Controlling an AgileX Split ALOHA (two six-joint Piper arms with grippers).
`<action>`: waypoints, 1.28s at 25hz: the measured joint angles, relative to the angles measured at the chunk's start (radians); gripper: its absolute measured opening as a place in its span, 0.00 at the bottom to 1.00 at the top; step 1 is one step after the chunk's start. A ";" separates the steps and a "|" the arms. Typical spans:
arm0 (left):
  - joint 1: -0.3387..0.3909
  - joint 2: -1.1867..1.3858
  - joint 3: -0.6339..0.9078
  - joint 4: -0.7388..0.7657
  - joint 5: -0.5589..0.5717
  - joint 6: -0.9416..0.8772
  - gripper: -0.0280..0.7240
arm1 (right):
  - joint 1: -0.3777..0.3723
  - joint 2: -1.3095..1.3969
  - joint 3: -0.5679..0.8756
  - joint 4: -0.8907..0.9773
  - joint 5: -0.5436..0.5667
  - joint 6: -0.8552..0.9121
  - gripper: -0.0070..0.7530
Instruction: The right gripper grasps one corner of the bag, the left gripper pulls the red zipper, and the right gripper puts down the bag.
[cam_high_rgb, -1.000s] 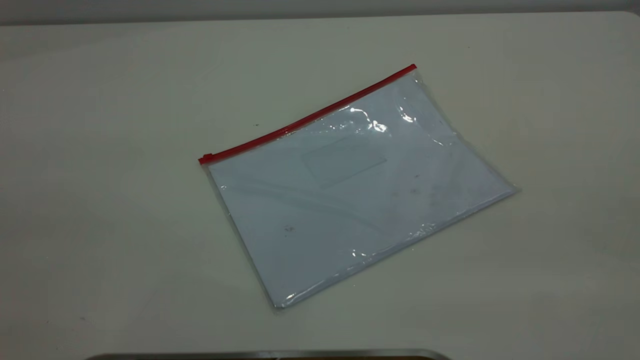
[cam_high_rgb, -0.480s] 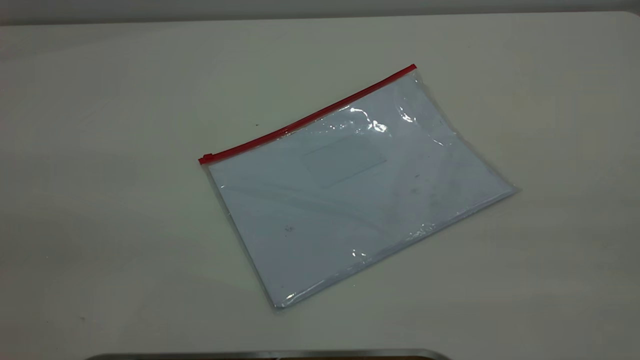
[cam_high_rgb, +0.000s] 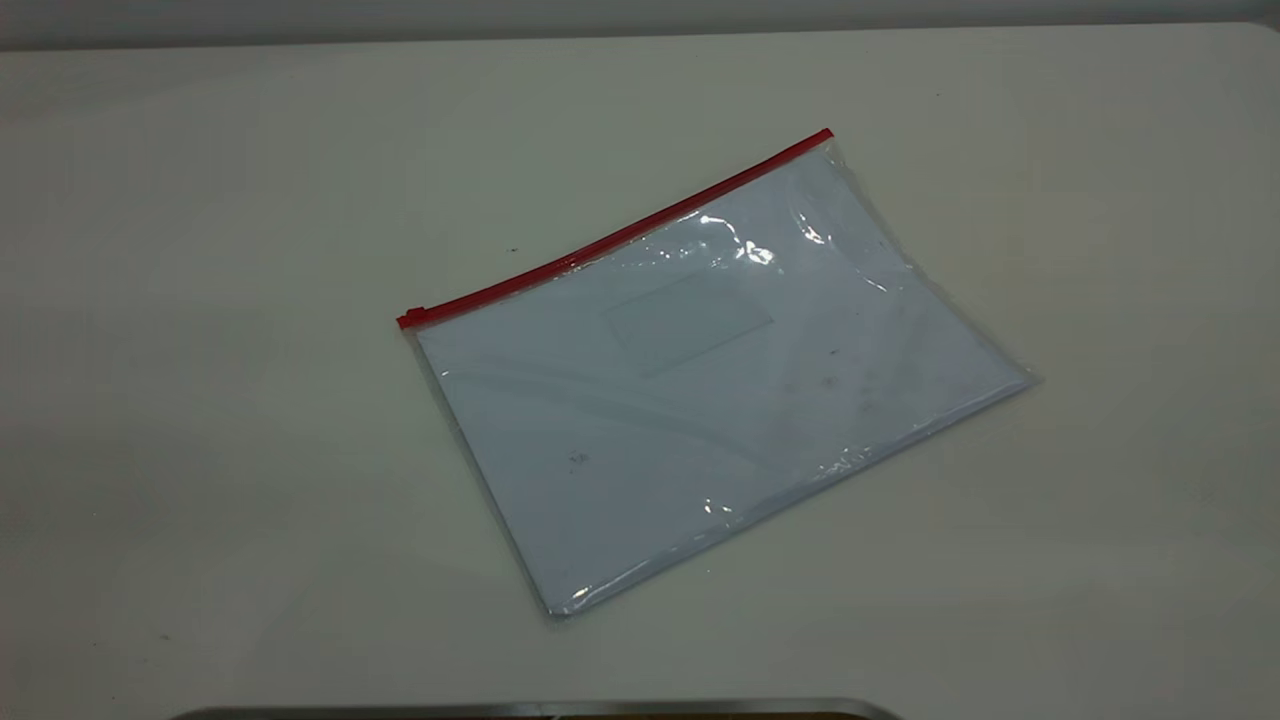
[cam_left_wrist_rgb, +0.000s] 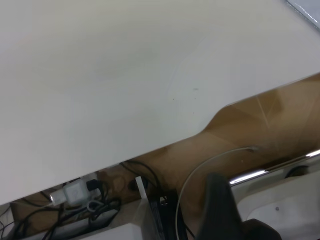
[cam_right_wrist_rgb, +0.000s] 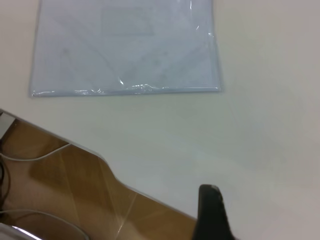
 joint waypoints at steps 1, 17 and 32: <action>0.000 0.000 0.000 0.000 0.000 0.000 0.78 | 0.000 0.000 0.000 0.000 0.000 0.001 0.76; 0.000 -0.021 0.000 0.000 0.000 -0.003 0.78 | 0.000 0.000 0.000 0.000 0.000 0.004 0.76; 0.225 -0.319 0.000 -0.024 0.009 -0.013 0.78 | 0.000 0.000 0.000 0.000 0.000 0.004 0.76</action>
